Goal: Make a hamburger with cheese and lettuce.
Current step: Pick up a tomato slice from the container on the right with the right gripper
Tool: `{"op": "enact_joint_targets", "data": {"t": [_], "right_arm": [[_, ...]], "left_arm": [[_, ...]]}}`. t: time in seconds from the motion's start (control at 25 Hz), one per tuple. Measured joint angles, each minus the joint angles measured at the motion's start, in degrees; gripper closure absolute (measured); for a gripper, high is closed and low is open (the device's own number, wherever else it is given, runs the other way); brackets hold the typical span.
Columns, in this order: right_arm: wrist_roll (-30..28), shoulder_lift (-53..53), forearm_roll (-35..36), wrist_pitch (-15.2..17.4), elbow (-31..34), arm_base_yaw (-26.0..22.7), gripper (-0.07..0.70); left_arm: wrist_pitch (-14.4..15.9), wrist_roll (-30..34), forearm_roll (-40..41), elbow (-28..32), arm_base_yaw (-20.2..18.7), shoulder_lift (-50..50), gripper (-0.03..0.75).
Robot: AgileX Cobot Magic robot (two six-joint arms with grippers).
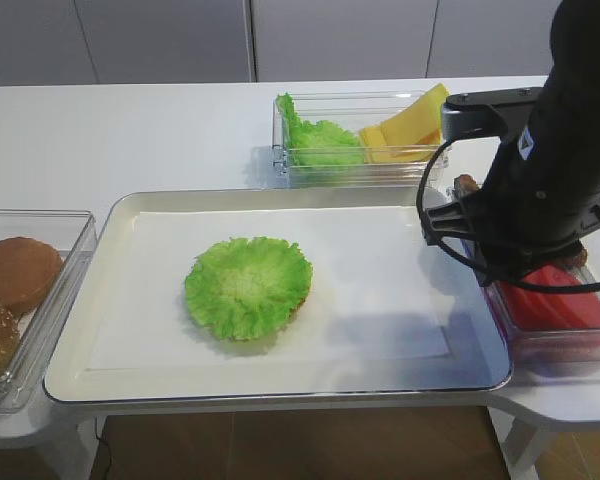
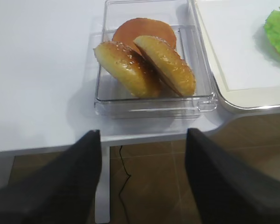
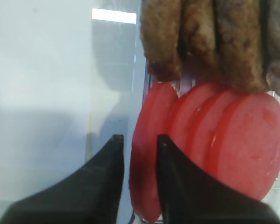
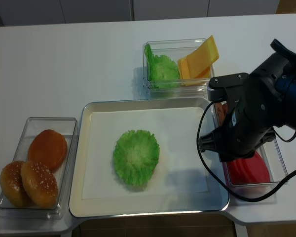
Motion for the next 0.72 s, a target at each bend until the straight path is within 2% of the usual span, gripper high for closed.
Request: {"op": "enact_joint_targets", "data": {"t": [0.2,0.48,0.72], "right_arm": [[0.0,0.0,0.0,0.0,0.0,0.0,0.444],[0.0,0.0,-0.5,0.5,0.0,0.0,0.535],[0.0,0.0,-0.6,0.6,-0.1,0.0,0.559]], "left_arm": [[0.0,0.0,0.0,0.0,0.0,0.0,0.293],[0.0,0.0,0.0,0.0,0.0,0.0,0.293],[0.0,0.0,0.0,0.0,0.0,0.0,0.293]]}}
